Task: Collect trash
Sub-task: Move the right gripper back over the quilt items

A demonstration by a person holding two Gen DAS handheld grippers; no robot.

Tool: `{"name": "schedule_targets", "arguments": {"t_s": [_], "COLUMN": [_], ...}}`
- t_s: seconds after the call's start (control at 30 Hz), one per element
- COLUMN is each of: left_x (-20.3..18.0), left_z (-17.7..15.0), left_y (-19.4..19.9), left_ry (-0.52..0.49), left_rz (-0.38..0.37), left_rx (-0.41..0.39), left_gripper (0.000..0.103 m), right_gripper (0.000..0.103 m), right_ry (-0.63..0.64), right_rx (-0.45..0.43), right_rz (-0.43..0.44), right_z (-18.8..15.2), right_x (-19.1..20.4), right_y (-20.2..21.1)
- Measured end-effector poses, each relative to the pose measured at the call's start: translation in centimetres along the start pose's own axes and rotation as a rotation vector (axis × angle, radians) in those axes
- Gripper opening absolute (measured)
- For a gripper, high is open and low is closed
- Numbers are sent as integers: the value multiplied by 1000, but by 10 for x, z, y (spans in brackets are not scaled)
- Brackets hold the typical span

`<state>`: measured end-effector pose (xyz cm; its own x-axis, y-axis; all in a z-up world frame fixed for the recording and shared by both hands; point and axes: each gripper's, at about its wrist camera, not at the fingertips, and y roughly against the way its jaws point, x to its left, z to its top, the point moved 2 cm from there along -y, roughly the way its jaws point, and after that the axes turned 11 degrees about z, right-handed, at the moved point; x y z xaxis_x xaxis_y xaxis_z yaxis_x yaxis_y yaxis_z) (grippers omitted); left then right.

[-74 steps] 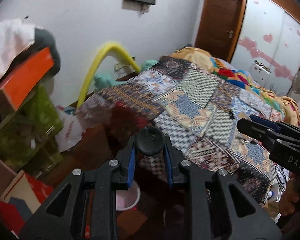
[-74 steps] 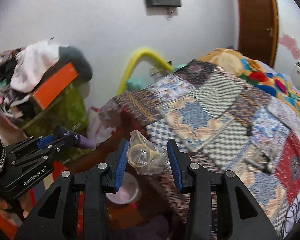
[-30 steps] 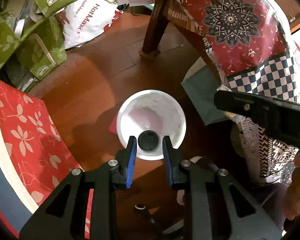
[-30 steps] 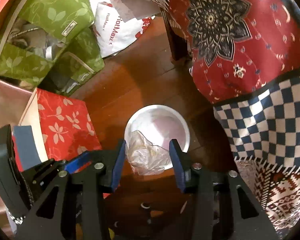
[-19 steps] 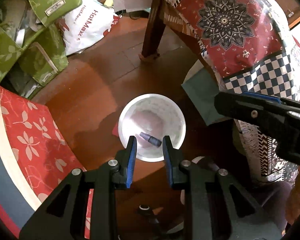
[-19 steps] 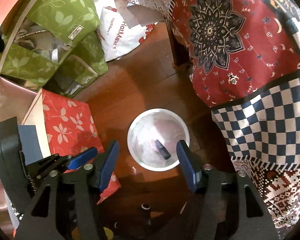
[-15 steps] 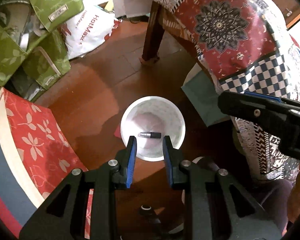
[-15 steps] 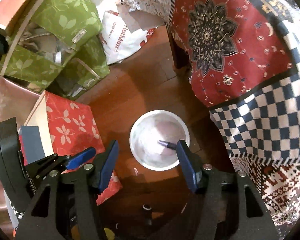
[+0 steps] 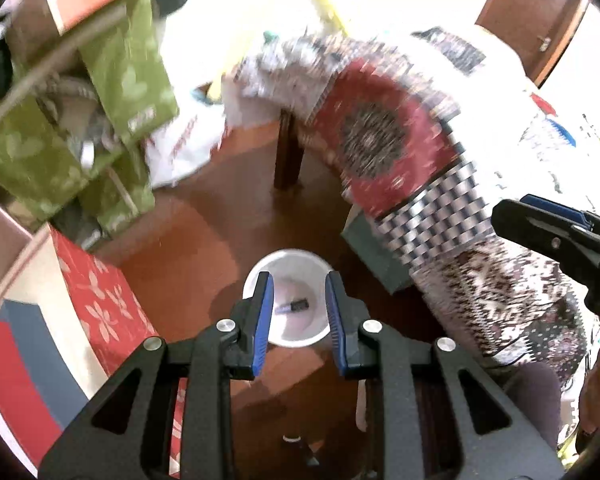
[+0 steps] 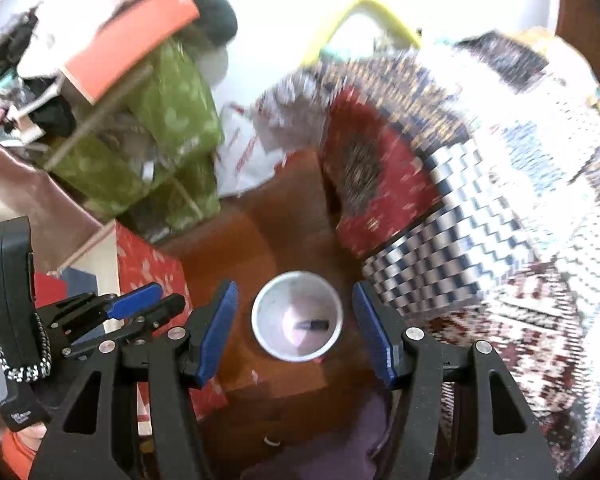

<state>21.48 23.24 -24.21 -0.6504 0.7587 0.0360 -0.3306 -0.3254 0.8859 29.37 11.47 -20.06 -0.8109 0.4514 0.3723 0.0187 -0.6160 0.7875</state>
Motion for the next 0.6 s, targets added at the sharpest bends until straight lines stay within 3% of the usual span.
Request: {"name": "schedule_targets", "arguments": {"t_s": [0.33, 0.6], "left_x": [-52, -109], "left_z": [12, 10], "left_y": [118, 197], "left_ry": [-27, -94], "left_rz": [-103, -222], "left_rx": [-237, -393], "left_gripper": [25, 25], "right_gripper": [56, 56], "right_ry": [4, 27], "right_rx": [-286, -527], "right_rz": [-82, -232], "right_z": [-20, -49], "right_x": [-1, -14], "right_y": [128, 234]}}
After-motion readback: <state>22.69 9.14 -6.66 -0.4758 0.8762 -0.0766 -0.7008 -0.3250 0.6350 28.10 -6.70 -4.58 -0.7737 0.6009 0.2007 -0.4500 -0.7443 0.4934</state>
